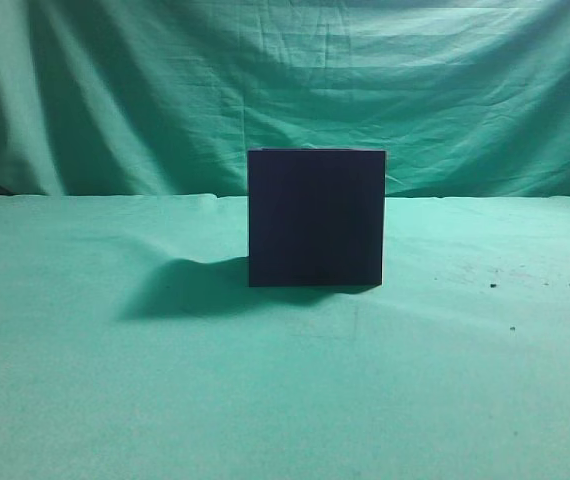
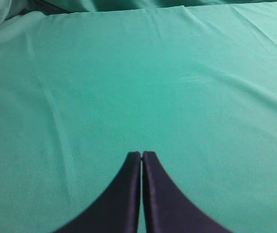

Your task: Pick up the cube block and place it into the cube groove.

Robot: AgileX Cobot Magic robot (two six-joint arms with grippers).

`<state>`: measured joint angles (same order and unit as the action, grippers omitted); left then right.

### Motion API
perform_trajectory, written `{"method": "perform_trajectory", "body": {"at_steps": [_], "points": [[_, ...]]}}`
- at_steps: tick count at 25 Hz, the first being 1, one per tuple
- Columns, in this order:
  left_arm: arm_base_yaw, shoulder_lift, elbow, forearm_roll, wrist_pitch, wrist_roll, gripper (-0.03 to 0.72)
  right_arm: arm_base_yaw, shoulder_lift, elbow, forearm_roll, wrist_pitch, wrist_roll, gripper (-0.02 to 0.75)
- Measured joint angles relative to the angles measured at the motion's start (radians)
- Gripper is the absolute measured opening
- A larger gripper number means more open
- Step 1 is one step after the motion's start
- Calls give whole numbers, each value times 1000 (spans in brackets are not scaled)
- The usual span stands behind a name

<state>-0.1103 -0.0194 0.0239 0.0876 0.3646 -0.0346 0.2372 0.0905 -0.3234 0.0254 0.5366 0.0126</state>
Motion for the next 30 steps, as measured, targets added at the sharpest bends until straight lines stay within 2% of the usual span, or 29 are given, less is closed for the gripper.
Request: {"method": "perform_trajectory", "body": {"at_steps": [4,13,30], "points": [[0,0,0,0,0,0,0,-79,-76,142,1,-66,-2,0],[0,0,0,0,0,0,0,-162,-100,340,5,-113,-4,0],[0,0,0,0,0,0,0,-165,-100,350,16,-143,-23,0]]}}
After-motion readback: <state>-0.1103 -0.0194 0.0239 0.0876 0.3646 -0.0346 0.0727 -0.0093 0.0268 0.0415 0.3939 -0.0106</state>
